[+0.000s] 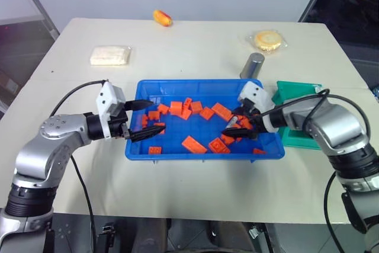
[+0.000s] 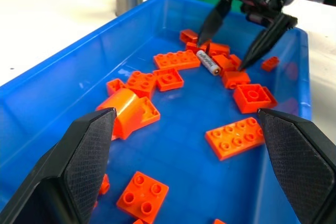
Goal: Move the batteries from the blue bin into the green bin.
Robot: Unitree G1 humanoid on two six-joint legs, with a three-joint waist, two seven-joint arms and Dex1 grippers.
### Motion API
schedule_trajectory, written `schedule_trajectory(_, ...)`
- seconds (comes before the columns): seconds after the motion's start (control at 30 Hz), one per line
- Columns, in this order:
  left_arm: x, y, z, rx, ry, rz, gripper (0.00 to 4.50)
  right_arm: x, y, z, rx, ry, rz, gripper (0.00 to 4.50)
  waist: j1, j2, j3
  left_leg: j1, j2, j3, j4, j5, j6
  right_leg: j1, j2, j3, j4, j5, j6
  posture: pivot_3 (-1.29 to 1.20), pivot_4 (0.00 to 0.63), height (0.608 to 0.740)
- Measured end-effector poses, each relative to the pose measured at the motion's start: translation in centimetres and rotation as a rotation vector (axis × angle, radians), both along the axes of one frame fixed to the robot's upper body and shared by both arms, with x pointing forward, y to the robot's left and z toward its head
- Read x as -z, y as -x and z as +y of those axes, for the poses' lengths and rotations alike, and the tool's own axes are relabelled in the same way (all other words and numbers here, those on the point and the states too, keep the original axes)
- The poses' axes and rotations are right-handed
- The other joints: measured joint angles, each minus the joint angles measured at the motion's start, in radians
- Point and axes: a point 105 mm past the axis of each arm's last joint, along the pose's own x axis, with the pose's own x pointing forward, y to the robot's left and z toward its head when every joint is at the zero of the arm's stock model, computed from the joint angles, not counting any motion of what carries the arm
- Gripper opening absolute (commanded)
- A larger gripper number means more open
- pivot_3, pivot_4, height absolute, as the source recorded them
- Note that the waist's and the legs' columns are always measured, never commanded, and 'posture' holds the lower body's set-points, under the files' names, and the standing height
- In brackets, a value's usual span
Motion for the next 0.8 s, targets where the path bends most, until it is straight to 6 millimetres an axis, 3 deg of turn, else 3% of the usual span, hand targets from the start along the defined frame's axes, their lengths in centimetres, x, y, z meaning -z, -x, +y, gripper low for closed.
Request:
schedule_trajectory(0.17, 0.3, 0.0, 0.1, -0.019, 0.002, 0.008, 4.5, 1.8, -0.9, -0.9, 0.045, 0.044, 0.03, 4.46, 0.0, 0.0, 0.0, 0.0, 0.0, 0.0, 0.0, 0.0, 0.0, 0.0, 0.0, 0.0, 0.0, 0.0, 0.0, 0.0, 0.15, 0.74)
schedule_trajectory(0.63, 0.3, 0.0, -0.4, -0.021, 0.017, -0.002, 4.5, 1.9, -2.1, -1.6, 0.059, 0.113, -0.047, 4.46, 0.0, -0.001, 0.0, 0.001, 0.0, 0.0, 0.0, 0.0, 0.0, 0.001, 0.0, 0.0, 0.0, 0.0, 0.0, 0.0, 0.15, 0.74)
schedule_trajectory(0.73, 0.3, 0.0, -0.5, -0.02, 0.017, -0.002, 4.5, 2.0, -2.2, -1.4, 0.05, 0.127, -0.063, 3.71, 0.0, -0.001, 0.0, 0.001, 0.0, 0.0, 0.0, 0.0, 0.0, 0.001, 0.0, 0.0, 0.0, 0.0, 0.0, 0.0, 0.15, 0.74)
schedule_trajectory(0.8, 0.2, 0.0, -0.5, -0.016, 0.017, -0.005, 4.5, 2.1, -2.2, -1.3, 0.043, 0.138, -0.068, 2.66, 0.0, -0.001, -0.001, 0.002, 0.0, 0.0, 0.0, 0.0, 0.0, 0.001, 0.0, 0.0, 0.0, 0.0, 0.0, 0.0, 0.15, 0.74)
